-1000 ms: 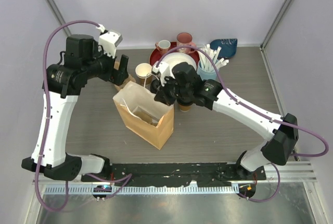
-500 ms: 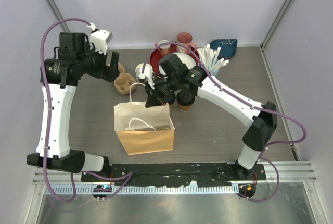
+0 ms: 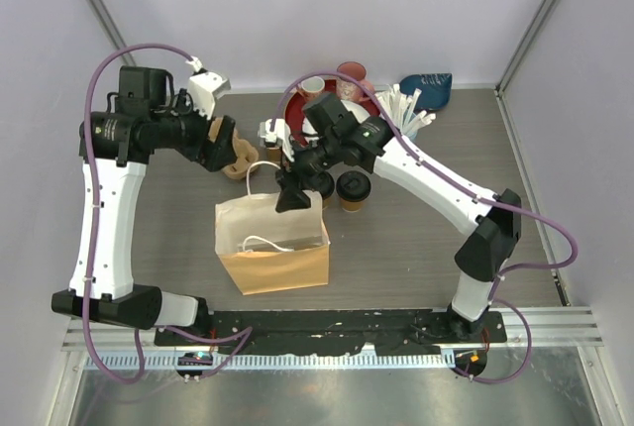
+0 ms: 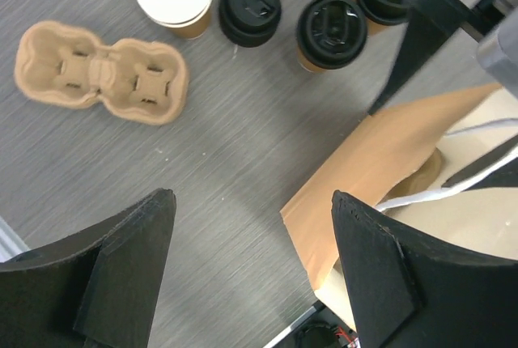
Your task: Pack the takeout coffee
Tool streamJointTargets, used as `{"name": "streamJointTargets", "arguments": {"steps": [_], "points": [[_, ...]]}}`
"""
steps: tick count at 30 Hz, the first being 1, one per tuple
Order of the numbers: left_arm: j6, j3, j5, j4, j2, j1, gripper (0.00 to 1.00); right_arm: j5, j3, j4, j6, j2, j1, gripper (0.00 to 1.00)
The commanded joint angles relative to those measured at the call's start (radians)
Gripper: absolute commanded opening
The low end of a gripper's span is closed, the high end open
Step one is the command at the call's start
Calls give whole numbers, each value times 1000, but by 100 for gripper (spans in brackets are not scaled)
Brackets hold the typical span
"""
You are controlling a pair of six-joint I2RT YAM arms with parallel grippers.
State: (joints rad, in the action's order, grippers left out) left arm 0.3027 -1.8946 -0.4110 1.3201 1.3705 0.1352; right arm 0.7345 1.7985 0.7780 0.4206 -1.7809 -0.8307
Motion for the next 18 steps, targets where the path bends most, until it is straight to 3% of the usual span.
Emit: {"name": "streamJointTargets", "arguments": {"steps": [1, 9, 14, 18], "points": [[123, -3, -159, 168, -1, -5, 82, -3, 82, -75, -55, 77, -1, 85], [308, 17, -250, 341, -14, -5, 86, -89, 92, -215, -279, 230, 10, 88], [381, 118, -233, 341, -40, -5, 87, -337, -92, -272, -394, 374, 45, 88], [435, 181, -233, 343, -59, -5, 85, -460, -250, -273, -486, 465, 158, 83]]}}
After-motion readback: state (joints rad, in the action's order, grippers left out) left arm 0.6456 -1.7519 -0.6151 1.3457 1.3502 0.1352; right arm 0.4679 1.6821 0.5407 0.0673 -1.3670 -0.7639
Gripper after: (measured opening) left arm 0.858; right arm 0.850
